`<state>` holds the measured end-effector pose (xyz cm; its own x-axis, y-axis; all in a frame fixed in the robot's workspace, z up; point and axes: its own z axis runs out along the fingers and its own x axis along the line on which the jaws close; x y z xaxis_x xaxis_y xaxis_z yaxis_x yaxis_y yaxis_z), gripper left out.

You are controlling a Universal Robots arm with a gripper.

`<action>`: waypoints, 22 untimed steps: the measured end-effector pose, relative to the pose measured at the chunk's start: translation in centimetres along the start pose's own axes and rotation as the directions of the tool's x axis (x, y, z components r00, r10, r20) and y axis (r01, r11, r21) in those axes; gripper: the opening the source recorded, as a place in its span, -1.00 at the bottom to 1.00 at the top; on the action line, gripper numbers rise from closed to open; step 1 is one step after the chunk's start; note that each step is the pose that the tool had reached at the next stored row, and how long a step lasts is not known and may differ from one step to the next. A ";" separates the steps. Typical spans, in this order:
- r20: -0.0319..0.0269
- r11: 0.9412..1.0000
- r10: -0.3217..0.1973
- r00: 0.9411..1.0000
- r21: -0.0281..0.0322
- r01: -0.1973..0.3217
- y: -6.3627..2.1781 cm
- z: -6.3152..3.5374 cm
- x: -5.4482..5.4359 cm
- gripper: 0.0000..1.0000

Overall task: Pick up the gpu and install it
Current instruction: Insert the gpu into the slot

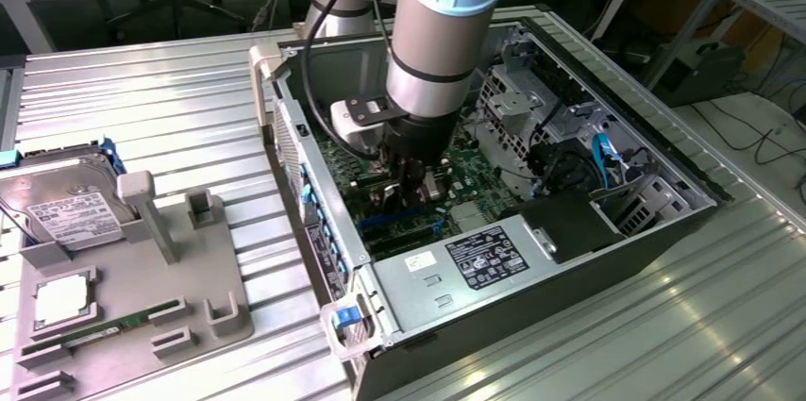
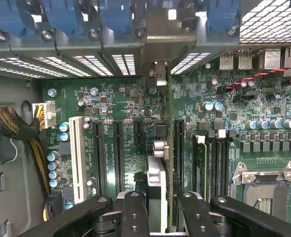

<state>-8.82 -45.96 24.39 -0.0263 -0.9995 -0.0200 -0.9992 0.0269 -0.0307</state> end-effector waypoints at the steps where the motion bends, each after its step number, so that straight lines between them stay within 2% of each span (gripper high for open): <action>1: 0.000 1.000 0.000 1.000 0.000 0.000 0.00 0.05 0.0 -0.44; 8: 0.000 1.000 -0.001 1.000 0.000 0.001 0.02 0.44 0.0 -0.44; 10: 0.000 1.000 -0.001 1.000 0.002 0.001 0.29 0.16 0.0 -0.44; 13: 0.000 1.000 -0.005 1.000 0.002 0.005 0.31 -0.04 -0.2 -0.44; 16: 0.003 1.000 -0.004 1.000 0.002 0.004 0.33 0.50 -0.2 -0.44; 22: 0.003 1.000 -0.004 1.000 0.002 0.004 0.34 0.70 -0.2 -0.44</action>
<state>-9.12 -45.74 23.69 -0.0217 -0.9995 -0.0228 -0.9992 0.0225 -0.0329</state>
